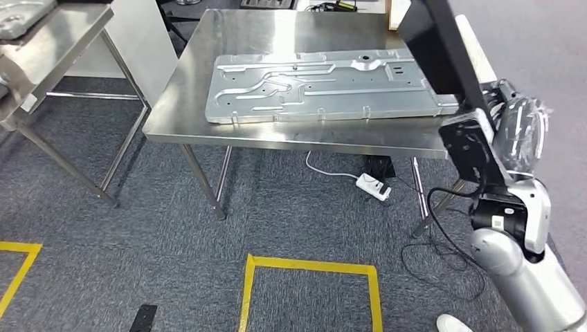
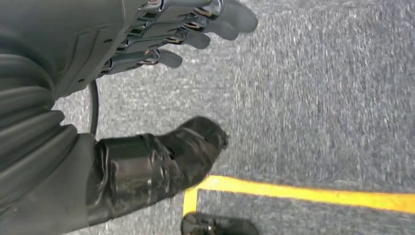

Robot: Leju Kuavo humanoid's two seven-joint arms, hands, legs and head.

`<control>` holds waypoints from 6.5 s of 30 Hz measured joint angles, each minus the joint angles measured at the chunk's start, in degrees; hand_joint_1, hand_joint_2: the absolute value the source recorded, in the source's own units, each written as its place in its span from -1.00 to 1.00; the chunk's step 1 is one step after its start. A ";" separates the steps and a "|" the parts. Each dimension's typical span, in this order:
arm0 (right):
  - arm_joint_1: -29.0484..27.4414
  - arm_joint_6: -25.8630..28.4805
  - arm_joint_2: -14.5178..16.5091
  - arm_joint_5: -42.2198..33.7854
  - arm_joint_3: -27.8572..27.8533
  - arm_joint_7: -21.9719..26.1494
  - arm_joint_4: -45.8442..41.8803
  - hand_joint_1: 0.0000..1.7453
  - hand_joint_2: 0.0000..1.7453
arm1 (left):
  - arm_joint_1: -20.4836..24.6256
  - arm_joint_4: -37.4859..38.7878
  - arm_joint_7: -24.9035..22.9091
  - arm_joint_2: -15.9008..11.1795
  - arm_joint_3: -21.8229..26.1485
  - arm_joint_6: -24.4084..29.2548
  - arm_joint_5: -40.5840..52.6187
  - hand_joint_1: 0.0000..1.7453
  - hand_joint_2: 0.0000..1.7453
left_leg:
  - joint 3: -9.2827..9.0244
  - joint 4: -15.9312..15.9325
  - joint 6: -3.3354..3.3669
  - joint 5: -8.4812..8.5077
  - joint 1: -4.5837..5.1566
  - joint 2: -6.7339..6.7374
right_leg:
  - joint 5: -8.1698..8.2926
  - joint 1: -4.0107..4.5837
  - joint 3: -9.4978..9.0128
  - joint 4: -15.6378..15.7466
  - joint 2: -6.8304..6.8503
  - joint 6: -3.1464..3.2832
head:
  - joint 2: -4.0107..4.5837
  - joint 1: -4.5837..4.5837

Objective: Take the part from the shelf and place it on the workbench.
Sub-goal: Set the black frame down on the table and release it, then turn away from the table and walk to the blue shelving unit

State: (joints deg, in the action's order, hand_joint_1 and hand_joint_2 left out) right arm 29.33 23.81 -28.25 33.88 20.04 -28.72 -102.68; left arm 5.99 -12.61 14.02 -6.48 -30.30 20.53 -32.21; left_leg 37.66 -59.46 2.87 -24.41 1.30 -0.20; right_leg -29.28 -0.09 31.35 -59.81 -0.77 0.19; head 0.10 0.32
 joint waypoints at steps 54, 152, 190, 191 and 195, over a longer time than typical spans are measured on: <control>14.80 -14.16 5.00 7.12 14.42 0.57 12.55 1.00 1.00 | -0.14 -0.01 -1.66 0.31 -2.83 -0.80 0.89 -1.00 1.00 | 4.90 -15.01 -3.67 -7.77 -1.86 -0.09 | 3.62 -0.80 2.88 0.83 0.27 0.79 | 0.00 0.90; 1.32 -24.92 -9.76 14.13 10.57 -2.75 29.88 -1.00 -1.00 | 0.87 -0.04 4.83 0.04 -2.96 6.93 -3.98 -1.00 -1.00 | -1.67 -1.60 -2.24 -1.91 -1.22 -0.21 | 4.56 -0.72 4.20 0.19 0.47 0.17 | 0.01 1.34; 5.62 -6.83 3.57 -46.34 8.73 11.20 19.36 -1.00 -1.00 | 0.37 -0.02 -9.11 -0.03 -2.60 11.50 -4.50 -1.00 -1.00 | -3.50 1.60 -0.61 -0.91 -1.66 -0.06 | 0.37 -0.61 6.93 -6.05 0.69 -1.51 | 0.01 1.10; 5.71 -6.05 3.59 -46.73 8.78 11.38 19.27 -1.00 -1.00 | 0.37 -0.02 -9.10 -0.02 -2.60 11.52 -4.53 -1.00 -1.00 | -3.27 1.57 -0.43 -0.78 -1.63 -0.04 | -1.68 -0.60 8.41 -9.80 0.69 -1.61 | 0.01 1.04; 5.74 -1.22 3.63 -46.78 9.02 12.51 18.69 -1.00 -1.00 | 0.21 -0.02 -8.86 0.11 -2.60 11.33 -4.89 -1.00 -1.00 | -2.49 1.07 -0.32 -0.52 -1.58 -0.05 | -1.57 -0.66 8.09 -12.37 0.70 -1.74 | 0.00 1.02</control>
State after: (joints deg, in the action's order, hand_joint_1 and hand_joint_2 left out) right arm 35.07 22.59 -24.61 -12.90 29.06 -16.21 -83.99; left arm 6.21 -12.63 5.16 -6.37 -32.89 31.87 -37.10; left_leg 35.17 -58.39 2.54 -24.93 -0.28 -0.26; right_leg -30.85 -0.75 39.44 -72.18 -0.07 -1.55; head 0.10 1.34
